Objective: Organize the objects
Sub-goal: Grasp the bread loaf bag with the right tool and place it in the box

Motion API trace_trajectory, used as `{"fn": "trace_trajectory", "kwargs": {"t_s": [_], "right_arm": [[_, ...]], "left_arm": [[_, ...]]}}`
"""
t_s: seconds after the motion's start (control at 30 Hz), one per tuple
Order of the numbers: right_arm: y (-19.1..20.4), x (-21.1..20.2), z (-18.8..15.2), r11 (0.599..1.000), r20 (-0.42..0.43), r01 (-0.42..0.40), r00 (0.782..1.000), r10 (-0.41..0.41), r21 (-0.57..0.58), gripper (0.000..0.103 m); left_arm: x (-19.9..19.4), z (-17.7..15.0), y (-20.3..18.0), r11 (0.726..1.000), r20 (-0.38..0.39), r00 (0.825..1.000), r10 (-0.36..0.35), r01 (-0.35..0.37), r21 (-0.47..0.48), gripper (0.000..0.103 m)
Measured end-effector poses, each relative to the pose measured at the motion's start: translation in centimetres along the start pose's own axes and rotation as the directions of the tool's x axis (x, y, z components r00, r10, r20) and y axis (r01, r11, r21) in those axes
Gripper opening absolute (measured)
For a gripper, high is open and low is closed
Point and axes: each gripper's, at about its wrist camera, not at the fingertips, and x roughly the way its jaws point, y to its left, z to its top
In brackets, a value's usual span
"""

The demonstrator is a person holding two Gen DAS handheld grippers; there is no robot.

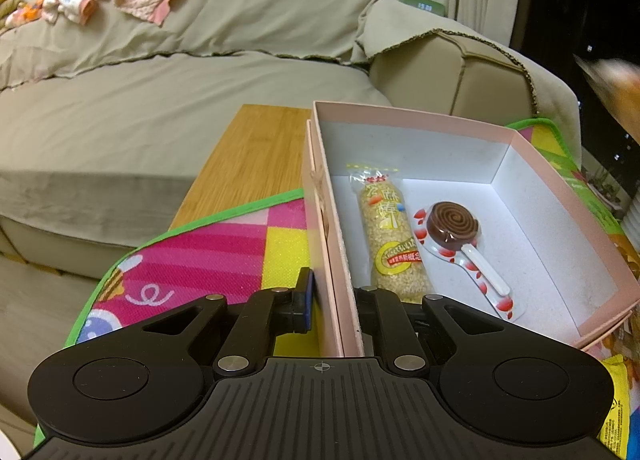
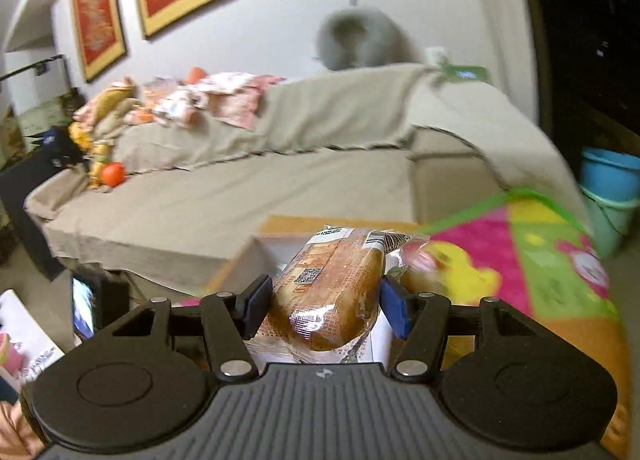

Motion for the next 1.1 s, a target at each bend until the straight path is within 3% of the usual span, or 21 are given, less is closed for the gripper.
{"fn": "trace_trajectory", "kwargs": {"t_s": [0.07,0.13,0.3,0.57,0.8,0.9,1.1], "right_arm": [[1.0,1.5,0.7,0.999,0.013,-0.052,0.999,0.052,-0.011,0.063],[1.5,3.1,0.9,0.994,0.003,-0.113,0.994,0.113,-0.010,0.083],[1.8,4.5,-0.4,0.994,-0.037,-0.107,0.994,0.107,-0.004,0.083],[-0.1,2.3,-3.0,0.999,-0.063,0.016,0.998,-0.018,-0.032,0.086],[-0.5,0.1,-6.9,0.983,-0.143,0.109,0.981,-0.130,-0.149,0.088],[-0.1,-0.7,-8.7,0.979,-0.198,0.098,0.971,-0.134,-0.180,0.088],[-0.5,-0.9,-10.9,0.992,-0.274,0.076,0.956,-0.101,-0.100,0.088]], "left_arm": [[0.0,0.0,0.0,1.000,0.000,1.000,0.000,0.000,0.000,0.013],[0.0,0.0,0.0,1.000,-0.001,1.000,-0.002,0.002,0.000,0.013],[0.1,0.1,0.0,1.000,0.000,1.000,-0.003,0.003,0.001,0.014],[0.2,0.0,0.2,1.000,0.001,1.000,-0.003,0.003,-0.005,0.013],[0.2,0.0,0.2,1.000,0.001,1.000,-0.003,0.003,-0.006,0.013],[0.2,0.0,0.2,1.000,0.001,1.000,-0.002,0.002,-0.005,0.013],[0.1,-0.2,0.1,1.000,0.000,1.000,0.000,0.000,-0.003,0.013]]}}
